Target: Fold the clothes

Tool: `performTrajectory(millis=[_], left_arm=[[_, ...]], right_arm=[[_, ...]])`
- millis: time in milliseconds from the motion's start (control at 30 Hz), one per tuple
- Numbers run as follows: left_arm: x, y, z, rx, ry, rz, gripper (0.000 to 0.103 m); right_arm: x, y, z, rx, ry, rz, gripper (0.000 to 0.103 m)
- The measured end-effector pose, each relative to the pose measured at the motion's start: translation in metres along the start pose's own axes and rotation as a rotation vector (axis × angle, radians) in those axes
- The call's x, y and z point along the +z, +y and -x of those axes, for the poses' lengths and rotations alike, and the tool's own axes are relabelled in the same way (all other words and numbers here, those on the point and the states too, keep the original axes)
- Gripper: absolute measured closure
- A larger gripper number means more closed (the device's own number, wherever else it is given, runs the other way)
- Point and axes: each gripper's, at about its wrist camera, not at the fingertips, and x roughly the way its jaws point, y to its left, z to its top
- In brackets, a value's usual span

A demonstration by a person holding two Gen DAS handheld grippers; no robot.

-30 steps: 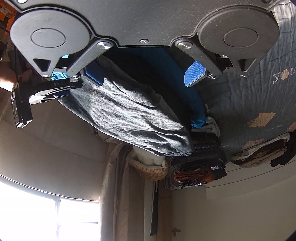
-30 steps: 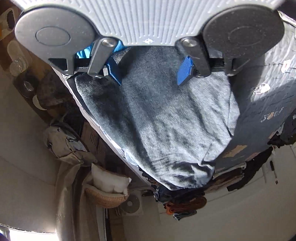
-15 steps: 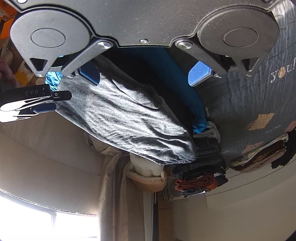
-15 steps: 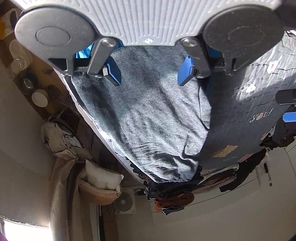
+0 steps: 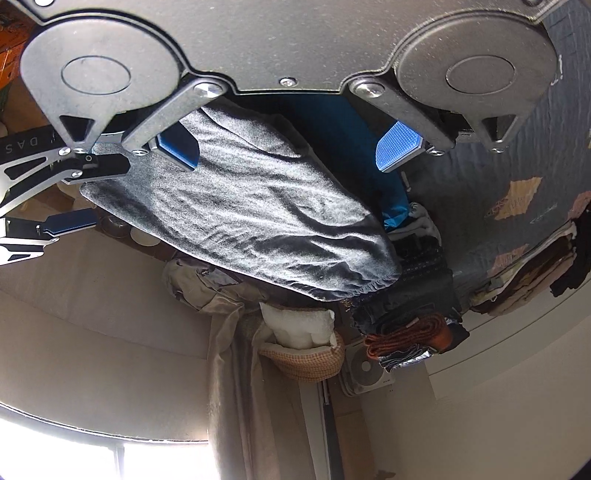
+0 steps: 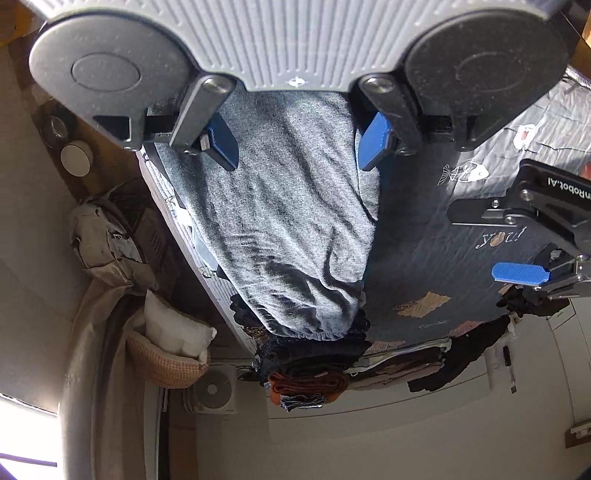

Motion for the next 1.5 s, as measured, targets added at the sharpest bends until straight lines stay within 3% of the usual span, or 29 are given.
performTrajectory(millis=[300, 500, 600, 1067, 1500], left_arm=[[0.015, 0.005, -0.004, -0.048, 0.062, -0.047, 0.000], [0.012, 0.003, -0.002, 0.018, 0.089, -0.101, 0.000], [0.012, 0.004, 0.000, -0.007, 0.103, -0.084, 0.000], [0.013, -0.007, 0.011, 0.008, 0.111, -0.072, 0.000], [-0.001, 0.005, 0.018, -0.013, 0.072, 0.028, 0.000]], right_arm=[[0.014, 0.005, -0.008, 0.001, 0.032, 0.055, 0.032], [0.013, 0.009, -0.011, 0.008, 0.065, 0.081, 0.032], [0.012, 0.011, -0.011, 0.010, 0.078, 0.092, 0.032], [0.015, 0.010, 0.015, 0.032, 0.072, 0.089, 0.032], [0.001, 0.019, 0.034, 0.014, 0.060, 0.099, 0.032]])
